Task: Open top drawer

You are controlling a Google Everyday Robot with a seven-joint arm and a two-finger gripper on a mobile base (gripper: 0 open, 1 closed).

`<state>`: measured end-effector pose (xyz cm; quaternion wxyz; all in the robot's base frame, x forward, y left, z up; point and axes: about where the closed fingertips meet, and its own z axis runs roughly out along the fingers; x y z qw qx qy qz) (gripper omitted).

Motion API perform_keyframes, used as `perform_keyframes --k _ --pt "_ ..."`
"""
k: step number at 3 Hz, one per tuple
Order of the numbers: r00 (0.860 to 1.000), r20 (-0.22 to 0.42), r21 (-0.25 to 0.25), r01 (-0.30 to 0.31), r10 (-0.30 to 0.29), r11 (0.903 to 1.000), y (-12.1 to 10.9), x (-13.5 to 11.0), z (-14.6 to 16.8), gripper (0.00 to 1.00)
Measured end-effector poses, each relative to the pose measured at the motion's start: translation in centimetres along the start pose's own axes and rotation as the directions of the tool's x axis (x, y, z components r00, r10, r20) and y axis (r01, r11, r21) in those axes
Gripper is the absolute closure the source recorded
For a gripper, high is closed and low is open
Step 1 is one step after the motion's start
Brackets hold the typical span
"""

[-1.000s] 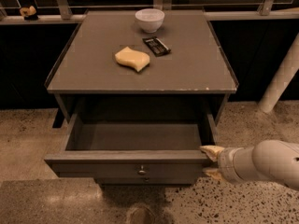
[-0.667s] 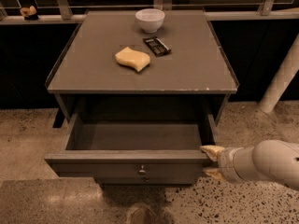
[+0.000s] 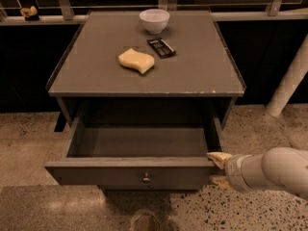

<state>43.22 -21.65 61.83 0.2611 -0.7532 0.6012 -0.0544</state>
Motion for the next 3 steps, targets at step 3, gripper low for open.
perform_keyframes --k 3 --pt "1.0 0.003 -0.004 -0.007 0.007 1.0 1.46 -0.39 -0.54 1.0"
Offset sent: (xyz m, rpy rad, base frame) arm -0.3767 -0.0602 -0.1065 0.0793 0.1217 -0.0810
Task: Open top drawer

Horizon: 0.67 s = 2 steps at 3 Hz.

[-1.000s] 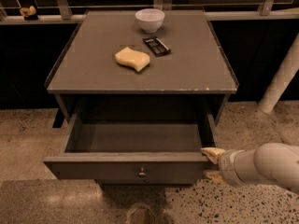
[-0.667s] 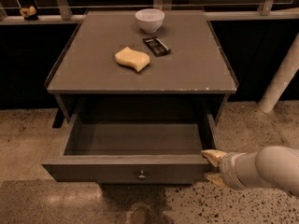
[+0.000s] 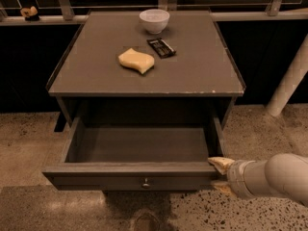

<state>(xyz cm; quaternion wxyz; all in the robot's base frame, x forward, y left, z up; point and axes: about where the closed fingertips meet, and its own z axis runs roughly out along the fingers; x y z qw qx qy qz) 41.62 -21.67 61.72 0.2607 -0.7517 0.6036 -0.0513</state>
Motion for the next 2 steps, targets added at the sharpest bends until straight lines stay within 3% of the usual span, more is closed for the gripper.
perform_keyframes --k 2 --pt "1.0 0.001 -0.002 -0.004 0.004 1.0 0.68 -0.2 -0.26 1.0"
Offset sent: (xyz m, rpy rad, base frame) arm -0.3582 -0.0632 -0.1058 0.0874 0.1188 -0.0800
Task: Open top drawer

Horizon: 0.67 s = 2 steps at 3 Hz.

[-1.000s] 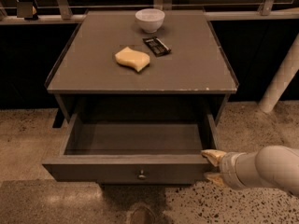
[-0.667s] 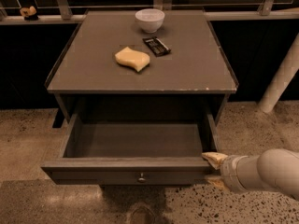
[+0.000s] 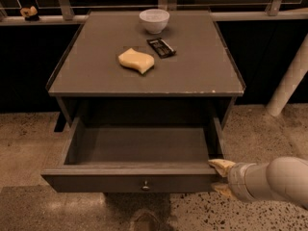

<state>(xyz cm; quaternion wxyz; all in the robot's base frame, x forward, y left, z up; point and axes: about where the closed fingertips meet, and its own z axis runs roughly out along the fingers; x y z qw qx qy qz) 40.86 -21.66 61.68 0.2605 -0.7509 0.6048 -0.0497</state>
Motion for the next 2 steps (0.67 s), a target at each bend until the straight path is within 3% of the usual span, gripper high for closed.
perform_keyframes --k 2 --pt "1.0 0.0 0.0 0.0 0.0 1.0 -0.08 -0.08 -0.1 0.58"
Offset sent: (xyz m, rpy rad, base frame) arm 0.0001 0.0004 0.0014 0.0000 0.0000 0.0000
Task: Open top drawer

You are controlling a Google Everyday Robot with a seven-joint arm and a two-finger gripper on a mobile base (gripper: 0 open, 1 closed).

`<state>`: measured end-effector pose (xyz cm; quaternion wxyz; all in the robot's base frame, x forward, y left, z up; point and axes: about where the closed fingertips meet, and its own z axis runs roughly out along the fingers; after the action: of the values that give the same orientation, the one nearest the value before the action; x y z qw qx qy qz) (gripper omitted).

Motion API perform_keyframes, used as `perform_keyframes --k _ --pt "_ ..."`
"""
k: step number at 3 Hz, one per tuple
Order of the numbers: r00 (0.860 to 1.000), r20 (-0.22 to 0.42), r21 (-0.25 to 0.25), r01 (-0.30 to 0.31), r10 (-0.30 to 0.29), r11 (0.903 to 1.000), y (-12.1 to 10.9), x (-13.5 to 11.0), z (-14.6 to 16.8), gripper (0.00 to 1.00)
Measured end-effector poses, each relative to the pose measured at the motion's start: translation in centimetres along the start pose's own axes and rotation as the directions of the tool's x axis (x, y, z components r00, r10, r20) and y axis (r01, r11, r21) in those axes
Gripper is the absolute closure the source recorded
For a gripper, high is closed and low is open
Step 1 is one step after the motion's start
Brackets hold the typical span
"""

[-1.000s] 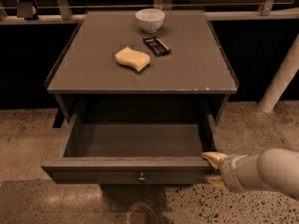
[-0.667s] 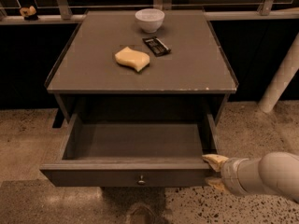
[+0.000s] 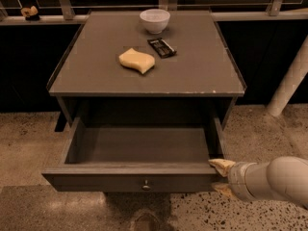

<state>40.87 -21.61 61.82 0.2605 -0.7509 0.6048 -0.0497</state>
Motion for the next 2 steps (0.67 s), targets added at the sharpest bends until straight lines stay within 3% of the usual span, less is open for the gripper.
perform_keyframes --k 2 --pt "1.0 0.0 0.0 0.0 0.0 1.0 0.0 0.0 0.0 0.12"
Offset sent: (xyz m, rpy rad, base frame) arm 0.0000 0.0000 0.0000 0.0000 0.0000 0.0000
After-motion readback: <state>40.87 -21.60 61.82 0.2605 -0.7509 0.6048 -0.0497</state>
